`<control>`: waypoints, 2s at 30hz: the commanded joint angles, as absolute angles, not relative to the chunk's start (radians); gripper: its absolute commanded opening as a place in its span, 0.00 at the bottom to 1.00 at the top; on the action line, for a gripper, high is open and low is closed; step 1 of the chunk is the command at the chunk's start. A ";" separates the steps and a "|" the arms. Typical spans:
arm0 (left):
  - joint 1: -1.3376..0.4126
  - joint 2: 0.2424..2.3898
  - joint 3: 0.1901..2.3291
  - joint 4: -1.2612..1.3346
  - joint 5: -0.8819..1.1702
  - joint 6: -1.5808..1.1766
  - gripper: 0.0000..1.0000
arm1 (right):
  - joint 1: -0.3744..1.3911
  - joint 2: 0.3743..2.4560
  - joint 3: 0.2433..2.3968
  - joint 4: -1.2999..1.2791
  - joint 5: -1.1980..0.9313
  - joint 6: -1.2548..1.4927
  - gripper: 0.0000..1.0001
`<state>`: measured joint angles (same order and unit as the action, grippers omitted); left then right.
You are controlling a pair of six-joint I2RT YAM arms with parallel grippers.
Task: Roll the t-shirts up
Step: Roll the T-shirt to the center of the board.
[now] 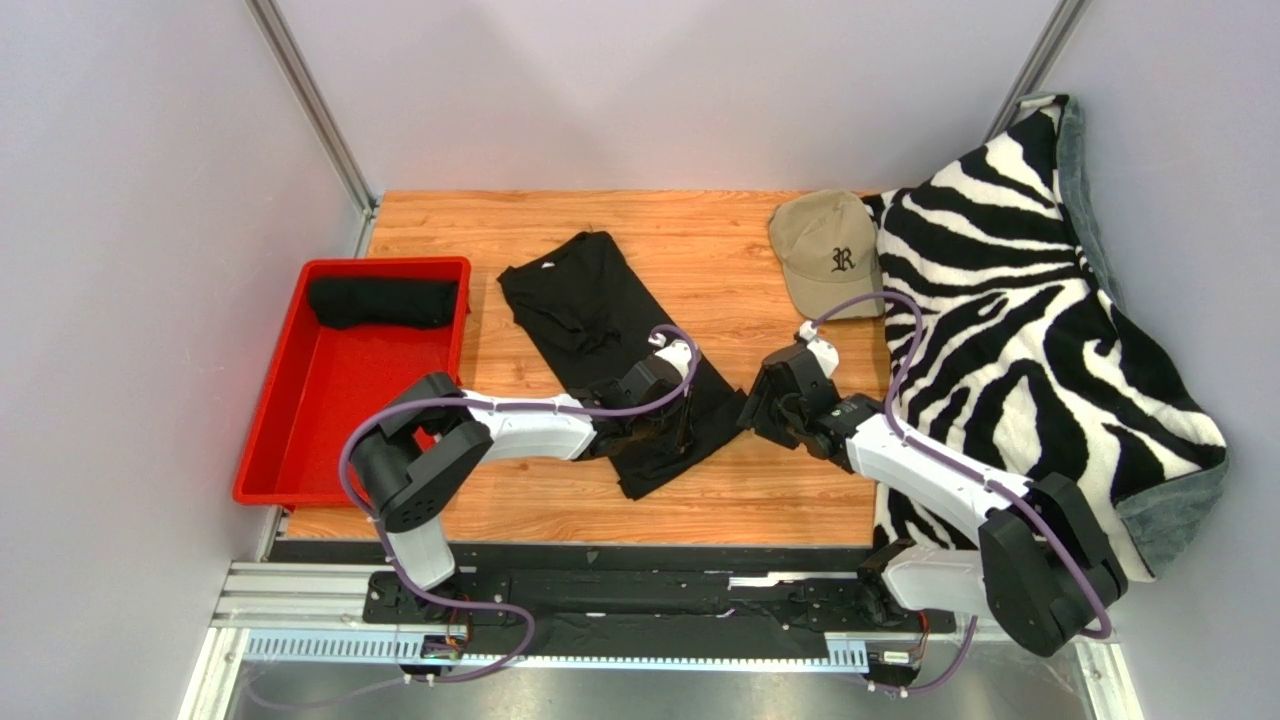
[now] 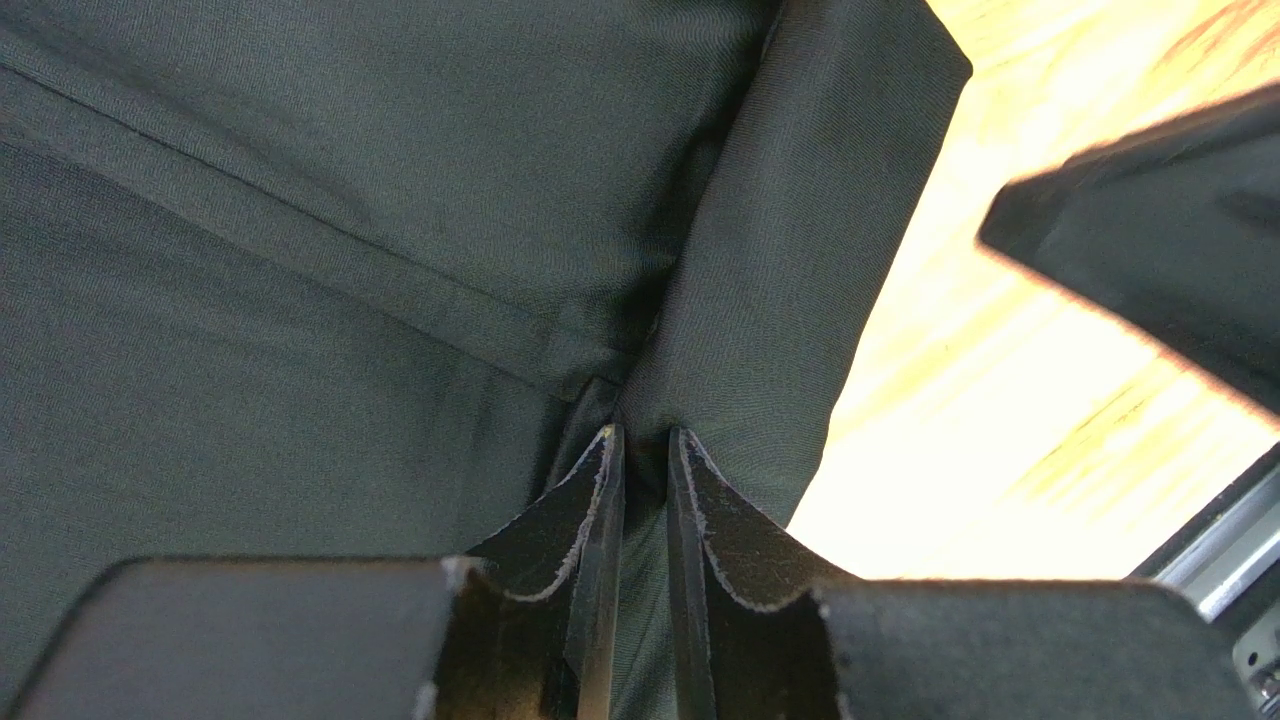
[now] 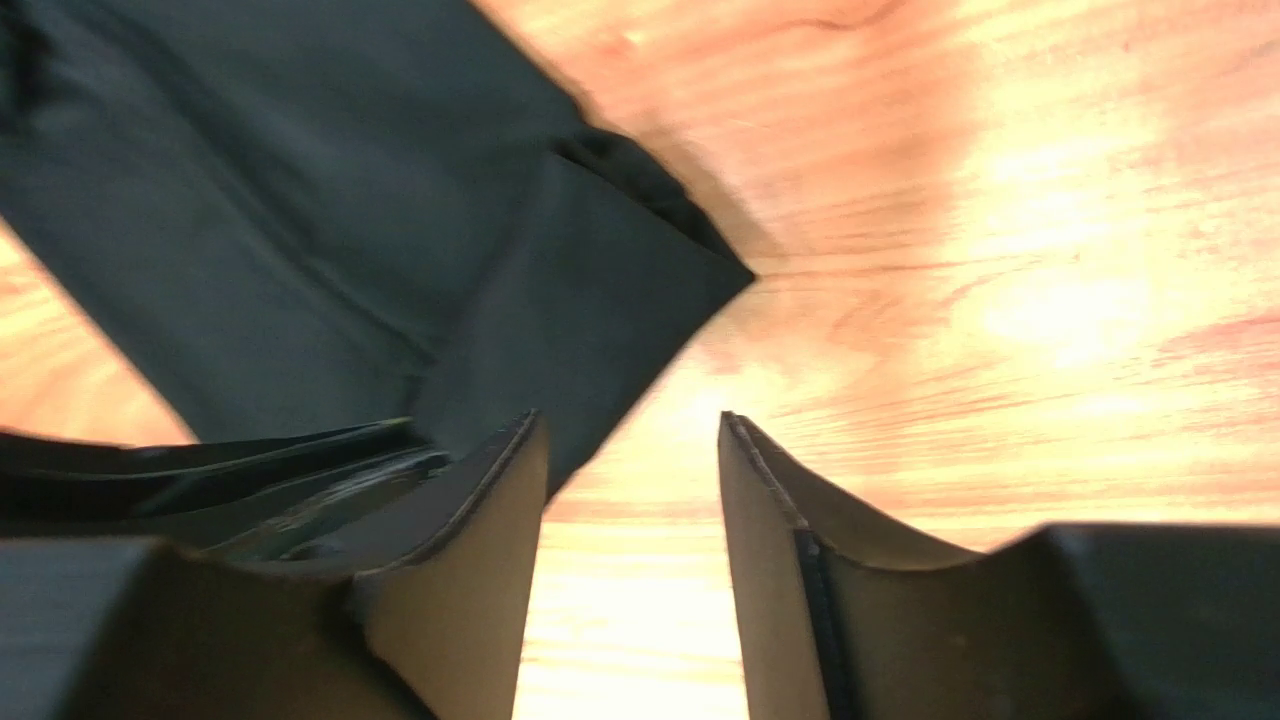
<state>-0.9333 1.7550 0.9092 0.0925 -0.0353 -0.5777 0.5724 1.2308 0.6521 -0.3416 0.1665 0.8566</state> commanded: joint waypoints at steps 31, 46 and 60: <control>-0.922 1.790 0.943 0.034 -0.006 -0.540 0.22 | 0.535 1.445 0.564 0.041 0.241 0.968 0.60; -0.934 1.652 0.911 0.023 -0.012 -0.465 0.39 | 0.531 1.535 0.768 -0.371 0.249 0.879 0.22; -1.181 1.572 0.962 -0.239 -0.368 -0.336 0.54 | 0.526 1.643 0.882 -0.506 0.198 0.815 0.17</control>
